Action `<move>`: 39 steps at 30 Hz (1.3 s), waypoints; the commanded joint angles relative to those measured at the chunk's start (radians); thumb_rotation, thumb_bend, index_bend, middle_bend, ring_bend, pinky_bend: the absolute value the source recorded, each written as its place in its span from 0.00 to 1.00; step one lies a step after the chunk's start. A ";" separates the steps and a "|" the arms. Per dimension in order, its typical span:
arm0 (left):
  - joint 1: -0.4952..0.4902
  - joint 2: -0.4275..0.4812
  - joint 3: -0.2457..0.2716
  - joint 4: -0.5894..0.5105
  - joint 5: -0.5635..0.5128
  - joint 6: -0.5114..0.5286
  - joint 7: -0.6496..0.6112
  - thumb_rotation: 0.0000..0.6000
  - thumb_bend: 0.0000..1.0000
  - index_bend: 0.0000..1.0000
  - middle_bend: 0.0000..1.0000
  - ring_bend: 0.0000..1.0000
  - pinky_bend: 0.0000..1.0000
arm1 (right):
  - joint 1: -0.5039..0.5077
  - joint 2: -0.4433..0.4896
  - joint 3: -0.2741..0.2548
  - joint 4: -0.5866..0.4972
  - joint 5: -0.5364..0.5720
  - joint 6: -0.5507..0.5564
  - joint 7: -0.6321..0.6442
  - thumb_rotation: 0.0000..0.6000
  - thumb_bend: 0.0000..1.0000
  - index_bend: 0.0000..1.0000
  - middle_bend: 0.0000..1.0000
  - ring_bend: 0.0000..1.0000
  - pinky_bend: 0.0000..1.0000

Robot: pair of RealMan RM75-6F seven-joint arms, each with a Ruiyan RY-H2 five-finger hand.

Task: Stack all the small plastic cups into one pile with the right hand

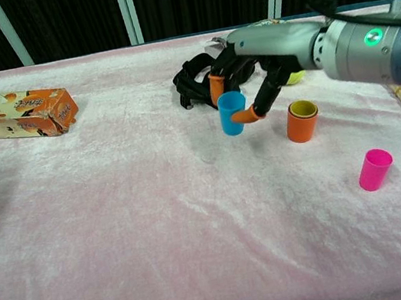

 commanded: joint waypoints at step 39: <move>0.001 -0.004 -0.001 0.002 -0.009 -0.003 0.013 1.00 0.70 0.06 0.01 0.00 0.03 | -0.045 0.104 -0.061 0.100 0.056 -0.065 0.085 1.00 0.30 0.54 0.46 0.24 0.21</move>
